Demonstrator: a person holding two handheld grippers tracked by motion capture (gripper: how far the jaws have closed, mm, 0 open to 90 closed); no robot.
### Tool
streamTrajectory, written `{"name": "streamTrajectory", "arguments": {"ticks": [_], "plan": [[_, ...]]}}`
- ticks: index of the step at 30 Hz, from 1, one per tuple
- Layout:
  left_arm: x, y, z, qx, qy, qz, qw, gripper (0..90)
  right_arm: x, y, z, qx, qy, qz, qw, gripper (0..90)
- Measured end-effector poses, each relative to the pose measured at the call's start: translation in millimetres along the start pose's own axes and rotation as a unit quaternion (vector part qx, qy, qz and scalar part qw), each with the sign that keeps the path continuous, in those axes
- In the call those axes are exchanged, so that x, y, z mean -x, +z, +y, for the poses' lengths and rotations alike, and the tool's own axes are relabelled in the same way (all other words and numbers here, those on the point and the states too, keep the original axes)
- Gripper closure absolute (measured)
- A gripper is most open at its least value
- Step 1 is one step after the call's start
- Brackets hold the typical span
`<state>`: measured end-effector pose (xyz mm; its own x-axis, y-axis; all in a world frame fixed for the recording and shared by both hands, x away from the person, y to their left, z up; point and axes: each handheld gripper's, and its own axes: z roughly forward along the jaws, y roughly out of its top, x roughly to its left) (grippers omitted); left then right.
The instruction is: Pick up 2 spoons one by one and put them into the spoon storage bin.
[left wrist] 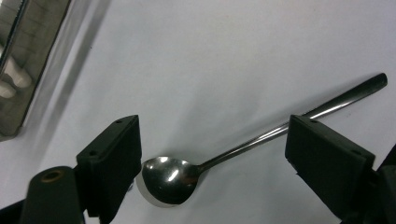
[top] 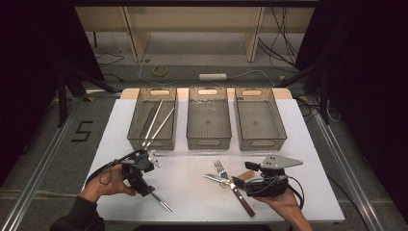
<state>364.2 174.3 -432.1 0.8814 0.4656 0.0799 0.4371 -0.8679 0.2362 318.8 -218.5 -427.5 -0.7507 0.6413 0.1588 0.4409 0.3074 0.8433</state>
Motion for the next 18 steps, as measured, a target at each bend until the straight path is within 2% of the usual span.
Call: {"name": "streamTrajectory", "arguments": {"ticks": [4, 8, 12, 14, 18], "plan": [[0.6, 1.1, -3.1, -0.003, 0.004, 0.007, 1.0, 19.9, 0.0, 0.3, 0.1, -0.002, -0.001, 0.001, 1.0, 28.2], [1.5, 0.4, -6.5, -0.007, 0.016, 0.016, 0.9997, 22.8, -1.3, 0.5, 0.2, -0.001, -0.002, 0.001, 1.0, 28.2], [5.2, 2.5, -9.4, -0.007, 0.025, 0.012, 0.9996, 25.3, -1.3, 0.9, 0.1, -0.002, -0.001, 0.0, 1.0, 28.2], [6.6, 4.5, -10.7, -0.02, 0.036, 0.011, 0.9991, 25.9, -1.8, 1.0, 0.6, -0.003, -0.002, 0.0, 1.0, 28.2], [10.4, 6.3, -12.9, -0.021, 0.053, 0.003, 0.9984, 27.6, -3.5, 1.4, 0.5, -0.004, -0.005, 0.001, 1.0, 28.2]]}}
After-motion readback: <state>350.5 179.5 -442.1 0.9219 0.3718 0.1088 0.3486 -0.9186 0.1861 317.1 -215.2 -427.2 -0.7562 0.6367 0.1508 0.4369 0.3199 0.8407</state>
